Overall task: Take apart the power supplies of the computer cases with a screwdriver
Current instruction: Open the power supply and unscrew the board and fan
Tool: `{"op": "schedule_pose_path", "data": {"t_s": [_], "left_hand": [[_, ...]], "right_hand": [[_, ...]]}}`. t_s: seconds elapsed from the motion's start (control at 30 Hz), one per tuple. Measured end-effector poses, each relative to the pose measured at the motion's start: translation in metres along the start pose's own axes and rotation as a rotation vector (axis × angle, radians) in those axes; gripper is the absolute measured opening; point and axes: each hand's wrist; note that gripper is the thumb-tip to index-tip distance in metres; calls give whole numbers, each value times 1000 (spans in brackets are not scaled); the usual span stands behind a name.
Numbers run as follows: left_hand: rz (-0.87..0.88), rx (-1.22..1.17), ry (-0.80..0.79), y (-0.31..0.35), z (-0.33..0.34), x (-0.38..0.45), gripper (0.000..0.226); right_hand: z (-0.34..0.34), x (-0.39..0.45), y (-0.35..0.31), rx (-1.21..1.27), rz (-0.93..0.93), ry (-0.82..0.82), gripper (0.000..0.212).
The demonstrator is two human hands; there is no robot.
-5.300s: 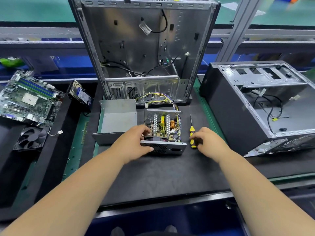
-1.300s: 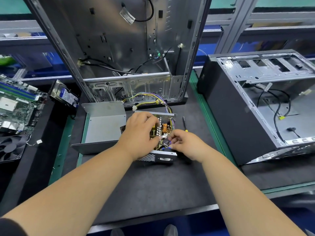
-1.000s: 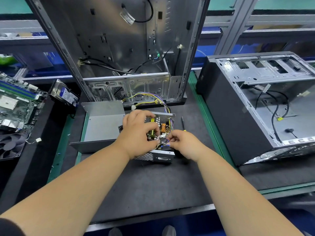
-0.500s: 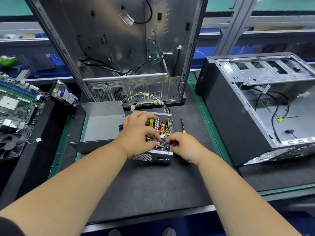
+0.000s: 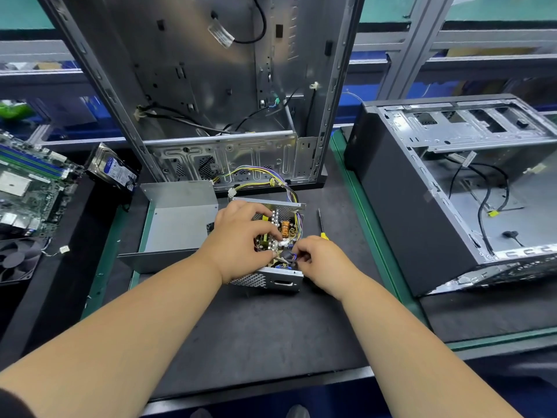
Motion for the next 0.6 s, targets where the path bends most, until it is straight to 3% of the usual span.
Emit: {"op": "schedule_pose_path", "data": {"t_s": [0.23,0.6], "left_hand": [[3,6,15,-1,0,1,25],[5,24,21,-3,1,2,22]], "right_hand": [[-2,-1,-3,-20,1,7,26],[-6,2,2,38,-15,-43,16]]}}
Point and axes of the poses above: each hand's wrist, its own x-axis towards the middle knuckle, its own z-axis out of the palm, y = z × x, and after that the axes turned 14 degrees about z, right-handed
